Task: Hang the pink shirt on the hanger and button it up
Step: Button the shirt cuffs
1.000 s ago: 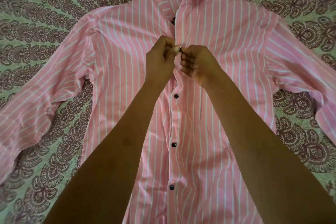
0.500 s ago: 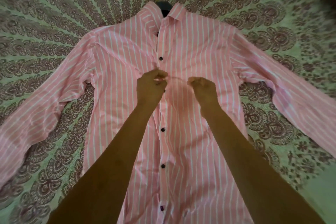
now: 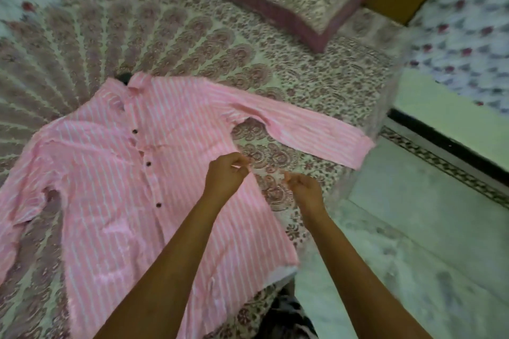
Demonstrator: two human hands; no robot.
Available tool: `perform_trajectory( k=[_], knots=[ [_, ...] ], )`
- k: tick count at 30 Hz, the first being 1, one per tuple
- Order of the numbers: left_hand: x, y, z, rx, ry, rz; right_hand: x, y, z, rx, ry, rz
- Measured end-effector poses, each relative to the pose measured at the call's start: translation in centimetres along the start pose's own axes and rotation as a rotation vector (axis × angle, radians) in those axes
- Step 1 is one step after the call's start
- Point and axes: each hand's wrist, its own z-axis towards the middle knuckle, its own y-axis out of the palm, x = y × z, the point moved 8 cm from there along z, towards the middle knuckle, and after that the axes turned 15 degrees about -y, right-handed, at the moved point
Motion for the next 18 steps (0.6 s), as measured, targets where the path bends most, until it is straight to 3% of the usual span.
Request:
perform_trajectory(
  k=[9, 14, 18],
  knots=[
    [5.0, 15.8, 1.6, -0.132, -0.086, 0.033, 6.8, -11.3, 6.9, 0.056, 0.081, -0.011],
    [6.0, 23.3, 4.2, -0.109, -0.141, 0.113, 10.5, -15.4, 12.1, 0.075, 0.120, -0.039],
    [6.0, 25.8, 6.6, 0.030, -0.222, 0.106, 13.1, -16.7, 16.4, 0.121, 0.125, -0.090]
  ],
)
